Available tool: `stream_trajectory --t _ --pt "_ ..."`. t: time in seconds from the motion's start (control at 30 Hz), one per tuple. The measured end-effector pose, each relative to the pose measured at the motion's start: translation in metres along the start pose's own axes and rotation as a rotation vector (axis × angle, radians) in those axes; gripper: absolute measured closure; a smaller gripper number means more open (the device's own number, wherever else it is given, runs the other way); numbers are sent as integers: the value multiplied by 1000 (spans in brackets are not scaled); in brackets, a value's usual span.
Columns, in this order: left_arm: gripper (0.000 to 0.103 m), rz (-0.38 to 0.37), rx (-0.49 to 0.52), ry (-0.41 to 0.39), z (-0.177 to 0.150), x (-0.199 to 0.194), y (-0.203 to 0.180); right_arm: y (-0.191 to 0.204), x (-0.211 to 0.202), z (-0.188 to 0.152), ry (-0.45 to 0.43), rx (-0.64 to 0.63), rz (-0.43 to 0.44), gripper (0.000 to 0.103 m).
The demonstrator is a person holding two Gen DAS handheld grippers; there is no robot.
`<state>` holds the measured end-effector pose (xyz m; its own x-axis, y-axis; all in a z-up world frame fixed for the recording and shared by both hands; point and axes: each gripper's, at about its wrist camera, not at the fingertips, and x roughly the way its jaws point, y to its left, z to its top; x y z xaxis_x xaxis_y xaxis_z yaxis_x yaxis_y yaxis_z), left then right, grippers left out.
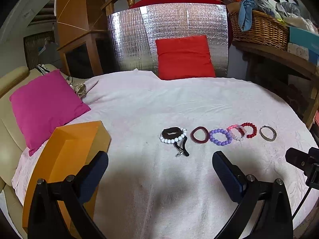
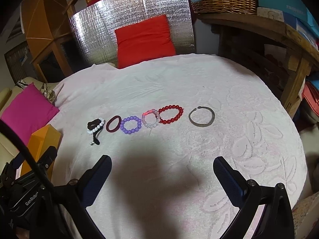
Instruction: Organize jewelry
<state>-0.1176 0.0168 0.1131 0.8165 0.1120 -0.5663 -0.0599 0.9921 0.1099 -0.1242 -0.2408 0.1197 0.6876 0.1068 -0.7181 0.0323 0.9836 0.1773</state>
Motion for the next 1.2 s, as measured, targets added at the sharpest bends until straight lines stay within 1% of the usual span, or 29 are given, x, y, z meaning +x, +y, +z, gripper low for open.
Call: stream_trajectory --t 0.6,0.87,0.97,1.1,1.13,1.2 --pt "0 -9 7 7 1 4 -9 -11 -1 1 0 16 -12 0" --pt "0 -15 12 31 1 12 -11 -18 5 6 10 14 -27 0" --pt "0 -31 13 71 0 21 -10 -27 13 12 22 23 -27 0" --pt "0 -62 6 162 -6 41 -4 -43 34 23 63 18 -20 0" --pt "0 -67 3 193 -8 48 -2 -48 39 25 72 19 -22 1" --pt "0 -69 3 230 -12 58 0 -58 52 30 89 15 -39 3"
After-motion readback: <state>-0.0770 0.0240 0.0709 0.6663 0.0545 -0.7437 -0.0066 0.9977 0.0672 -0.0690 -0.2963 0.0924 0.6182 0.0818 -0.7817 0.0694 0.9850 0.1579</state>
